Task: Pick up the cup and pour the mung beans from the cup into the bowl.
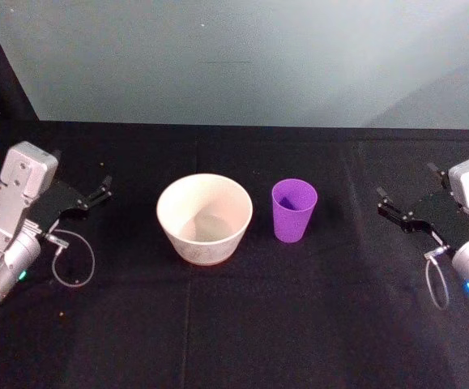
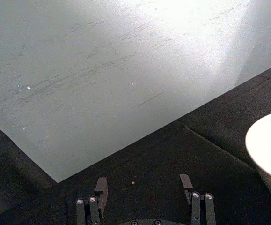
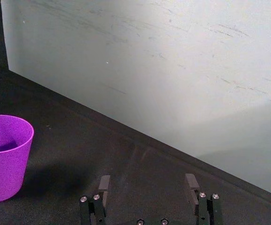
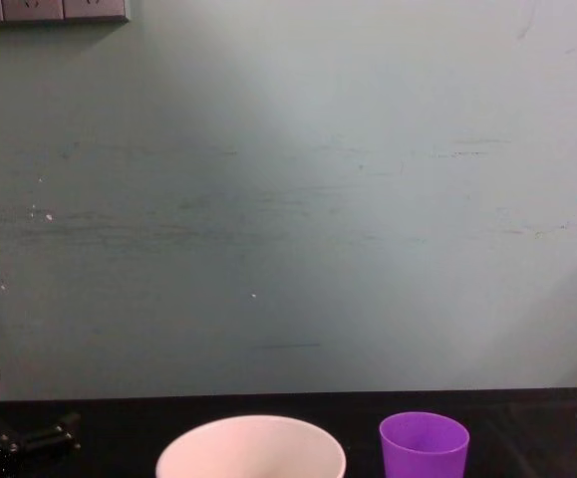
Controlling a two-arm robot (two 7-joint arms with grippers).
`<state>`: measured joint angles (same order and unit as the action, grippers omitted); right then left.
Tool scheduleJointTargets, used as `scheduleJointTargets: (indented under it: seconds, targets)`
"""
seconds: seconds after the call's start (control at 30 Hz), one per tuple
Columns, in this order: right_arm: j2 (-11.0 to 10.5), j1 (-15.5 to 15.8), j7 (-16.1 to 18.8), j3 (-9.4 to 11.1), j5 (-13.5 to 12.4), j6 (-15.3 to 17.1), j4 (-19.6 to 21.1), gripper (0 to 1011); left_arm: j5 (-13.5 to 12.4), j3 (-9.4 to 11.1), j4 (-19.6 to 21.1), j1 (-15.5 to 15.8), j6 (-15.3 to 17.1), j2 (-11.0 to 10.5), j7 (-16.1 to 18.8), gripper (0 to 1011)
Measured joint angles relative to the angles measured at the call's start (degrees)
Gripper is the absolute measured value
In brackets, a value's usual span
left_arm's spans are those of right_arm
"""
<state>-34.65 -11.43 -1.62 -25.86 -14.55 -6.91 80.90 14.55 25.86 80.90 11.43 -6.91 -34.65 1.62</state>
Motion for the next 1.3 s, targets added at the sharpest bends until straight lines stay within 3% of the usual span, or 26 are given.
scheduleJointTargets:
  seconds: [0.2,0.37,0.57,0.87,1.3]
  targets:
    - [0.09,0.11,0.74,-0.17,0.51,0.00,0.26,1003,0.00,0.00,0.00,0.00,0.00,0.00,0.00,1000]
    - [0.25,0.39,4.32,-1.69,1.76,0.13,1.27,1003,0.00,0.00,0.00,0.00,0.00,0.00,0.00,1000]
    - [1.46,0.52,9.95,-3.12,0.47,-0.12,1.70,1003,0.00,0.00,0.00,0.00,0.00,0.00,0.00,1000]
    - [5.49,-1.04,14.62,-3.59,-1.65,-1.85,-1.65,1003,0.00,0.00,0.00,0.00,0.00,0.00,0.00,1000]
    - [12.50,-6.07,19.73,-3.30,-3.78,-3.11,-11.31,1003,0.00,0.00,0.00,0.00,0.00,0.00,0.00,1000]
